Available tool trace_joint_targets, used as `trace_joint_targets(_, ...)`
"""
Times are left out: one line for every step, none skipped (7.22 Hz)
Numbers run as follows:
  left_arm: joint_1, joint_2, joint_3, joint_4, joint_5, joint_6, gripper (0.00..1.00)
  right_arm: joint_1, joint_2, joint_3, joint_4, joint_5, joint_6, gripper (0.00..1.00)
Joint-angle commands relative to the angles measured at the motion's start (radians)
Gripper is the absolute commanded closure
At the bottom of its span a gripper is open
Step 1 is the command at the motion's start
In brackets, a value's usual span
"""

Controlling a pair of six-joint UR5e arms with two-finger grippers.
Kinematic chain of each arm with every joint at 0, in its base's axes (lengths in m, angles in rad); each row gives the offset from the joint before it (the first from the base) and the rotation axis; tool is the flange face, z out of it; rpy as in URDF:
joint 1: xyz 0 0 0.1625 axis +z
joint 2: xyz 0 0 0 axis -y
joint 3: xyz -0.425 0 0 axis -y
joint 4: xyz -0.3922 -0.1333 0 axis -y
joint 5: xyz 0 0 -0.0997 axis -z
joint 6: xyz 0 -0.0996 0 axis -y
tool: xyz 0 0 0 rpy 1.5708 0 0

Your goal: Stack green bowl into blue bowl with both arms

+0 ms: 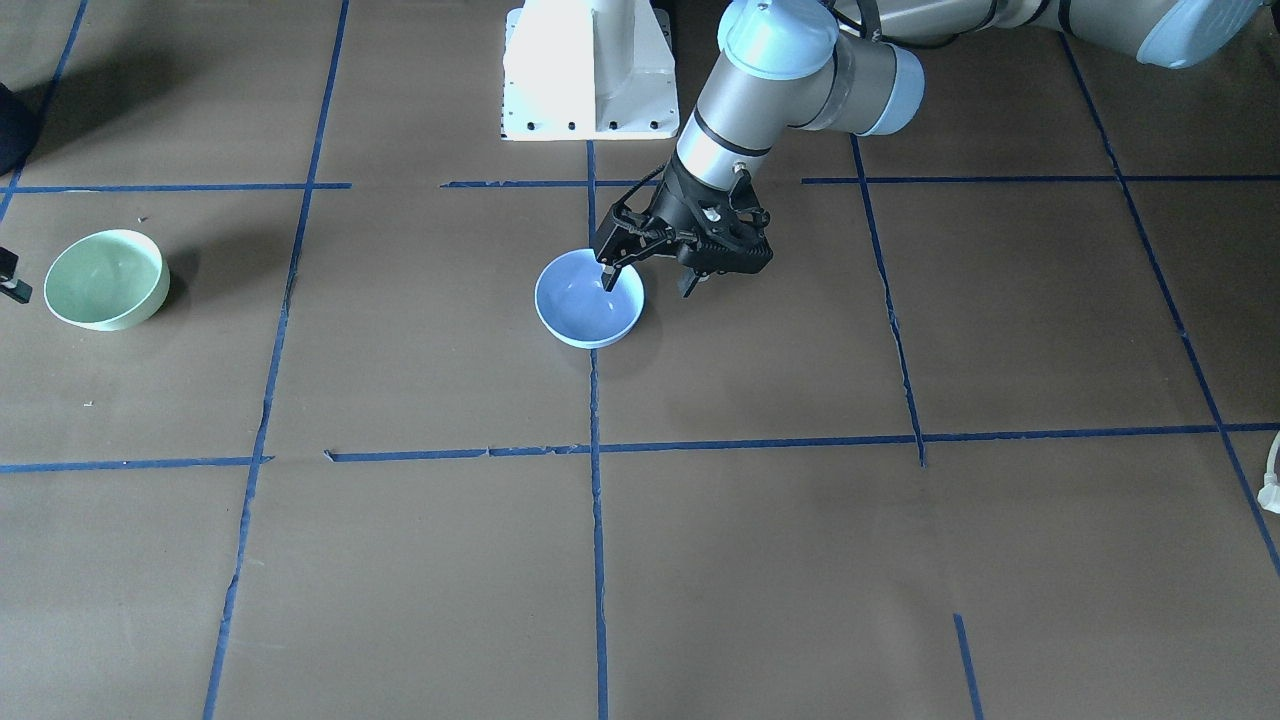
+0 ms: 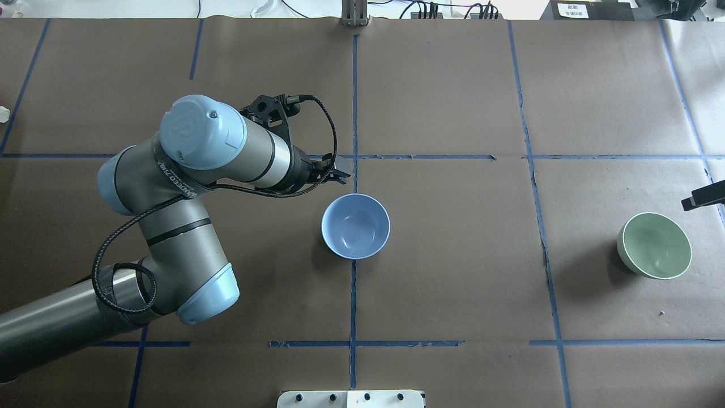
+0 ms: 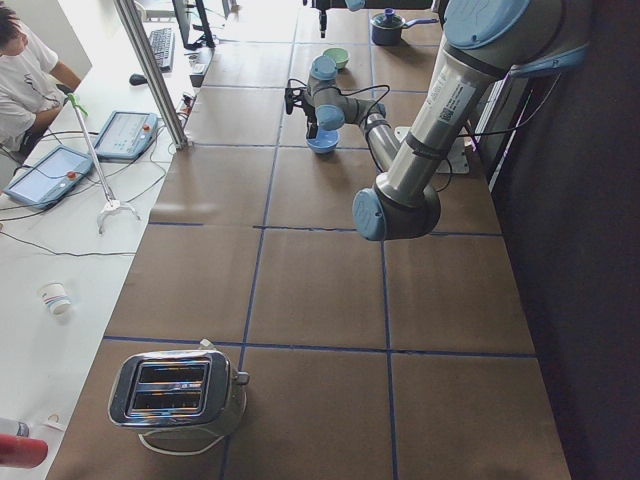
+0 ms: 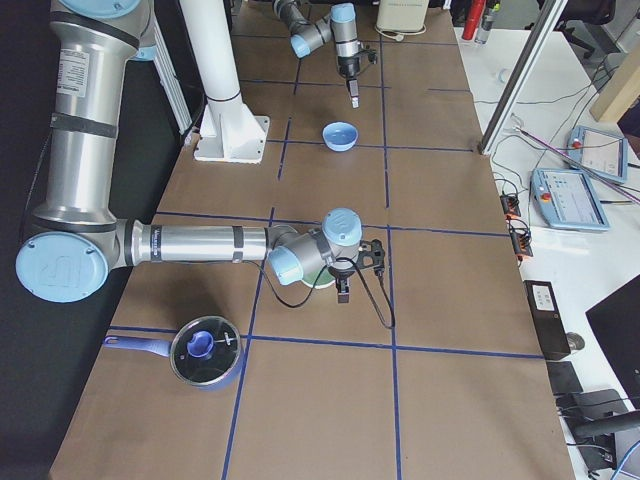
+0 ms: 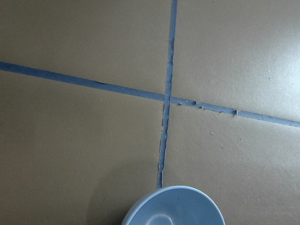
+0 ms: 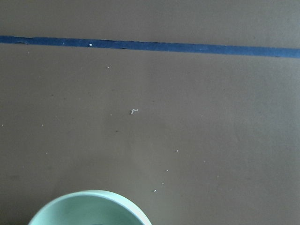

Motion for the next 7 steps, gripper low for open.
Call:
trace_joint_targets(-0.014,0.003,0.001,0.000,-0.001,-0.001,0.00,-0.100,-0.033,-0.024,0.124,-0.041,0.139,0.01)
trace_joint_targets(-0.014,0.012,0.000,-0.002,-0.001,0.001,0.00,-0.126,-0.035,-0.039,0.125,-0.044,0.142,0.02)
trace_joint_targets(-0.015,0.012,0.000,-0.002,-0.001,0.001,0.00,-0.140,-0.035,-0.048,0.127,-0.044,0.142,0.06)
trace_joint_targets(-0.015,0.011,0.000,-0.002,-0.001,-0.001,0.00,-0.143,-0.035,-0.052,0.127,-0.044,0.143,0.39)
trace_joint_targets(-0.021,0.011,-0.002,-0.002,-0.001,-0.001,0.00,-0.144,-0.035,-0.065,0.127,-0.041,0.133,0.77)
trace_joint_targets(-0.028,0.011,-0.002,-0.002,-0.001,-0.001,0.00,-0.144,-0.035,-0.067,0.129,-0.038,0.133,1.00)
trace_joint_targets(-0.032,0.011,-0.003,-0.005,-0.002,-0.001,0.00,-0.144,-0.034,-0.067,0.129,-0.038,0.139,1.00)
